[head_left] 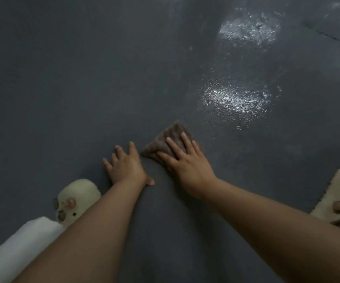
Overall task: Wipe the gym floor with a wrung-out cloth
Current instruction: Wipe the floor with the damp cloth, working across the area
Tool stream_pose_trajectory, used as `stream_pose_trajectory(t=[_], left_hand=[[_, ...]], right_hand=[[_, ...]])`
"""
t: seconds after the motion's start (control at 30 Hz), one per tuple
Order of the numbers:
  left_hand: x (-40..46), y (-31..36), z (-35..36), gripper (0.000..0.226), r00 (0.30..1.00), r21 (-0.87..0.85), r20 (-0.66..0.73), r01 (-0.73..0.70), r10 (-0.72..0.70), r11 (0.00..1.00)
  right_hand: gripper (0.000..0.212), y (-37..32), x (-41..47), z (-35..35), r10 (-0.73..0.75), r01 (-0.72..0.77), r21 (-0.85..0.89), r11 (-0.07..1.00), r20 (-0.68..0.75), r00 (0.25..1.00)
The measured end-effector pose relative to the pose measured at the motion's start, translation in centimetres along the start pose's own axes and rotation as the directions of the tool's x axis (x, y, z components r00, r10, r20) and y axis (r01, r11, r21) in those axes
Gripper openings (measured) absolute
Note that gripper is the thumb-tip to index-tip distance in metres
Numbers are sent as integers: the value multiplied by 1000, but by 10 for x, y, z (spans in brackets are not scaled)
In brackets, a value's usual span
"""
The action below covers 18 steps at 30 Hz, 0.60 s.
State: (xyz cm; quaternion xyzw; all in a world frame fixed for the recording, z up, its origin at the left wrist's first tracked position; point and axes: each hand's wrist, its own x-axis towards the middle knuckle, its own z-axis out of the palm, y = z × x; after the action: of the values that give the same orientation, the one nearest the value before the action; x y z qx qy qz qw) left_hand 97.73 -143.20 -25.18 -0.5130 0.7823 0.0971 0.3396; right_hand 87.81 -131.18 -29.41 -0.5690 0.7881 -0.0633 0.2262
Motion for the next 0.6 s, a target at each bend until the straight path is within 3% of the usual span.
stream_pose_trajectory(t=[0.23,0.43,0.6], left_hand=[[-1,-11,7,126,999,-37,-11,-42,42,998],[-2,-16,10,126,996,-53,-38,-78,76,996],[0,-18,14,126,996,-79,-45,-83,80,993]], right_hand=[[49,16,82,-38,281,-281,-7,960,-18,960],[52,61,138,-87,524,-527,107,843,55,850],[50,56,158,-92,565,-565,153,811,44,824]])
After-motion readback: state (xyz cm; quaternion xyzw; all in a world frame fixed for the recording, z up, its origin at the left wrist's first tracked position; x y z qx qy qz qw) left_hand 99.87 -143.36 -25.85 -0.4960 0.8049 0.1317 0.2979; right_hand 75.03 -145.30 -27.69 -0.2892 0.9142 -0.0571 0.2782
